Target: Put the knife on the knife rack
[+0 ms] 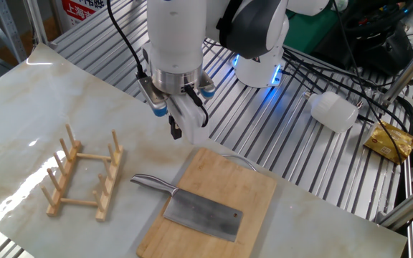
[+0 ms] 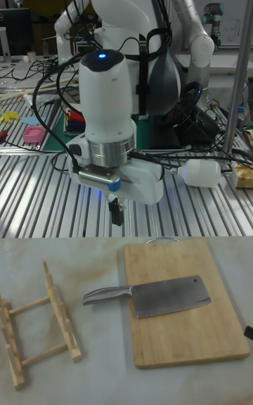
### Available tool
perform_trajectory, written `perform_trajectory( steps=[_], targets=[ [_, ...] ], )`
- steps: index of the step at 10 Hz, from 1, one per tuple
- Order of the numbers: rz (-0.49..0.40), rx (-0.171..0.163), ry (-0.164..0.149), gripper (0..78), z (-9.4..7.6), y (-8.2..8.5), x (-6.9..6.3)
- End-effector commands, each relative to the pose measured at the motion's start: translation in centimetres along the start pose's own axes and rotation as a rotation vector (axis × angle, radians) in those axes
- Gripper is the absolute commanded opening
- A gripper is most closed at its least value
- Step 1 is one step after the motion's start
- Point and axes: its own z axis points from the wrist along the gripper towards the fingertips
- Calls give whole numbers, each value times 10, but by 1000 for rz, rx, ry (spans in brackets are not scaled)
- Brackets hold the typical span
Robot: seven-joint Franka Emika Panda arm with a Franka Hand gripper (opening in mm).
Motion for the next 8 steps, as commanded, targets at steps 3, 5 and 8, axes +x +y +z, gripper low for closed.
perform_trajectory(
  steps=[3,5,8],
  targets=[
    [242,25,-45,0,-1,0,-1],
    [306,22,-38,0,3,1,-7],
    [358,23,-38,0,11,2,-15]
  ],
)
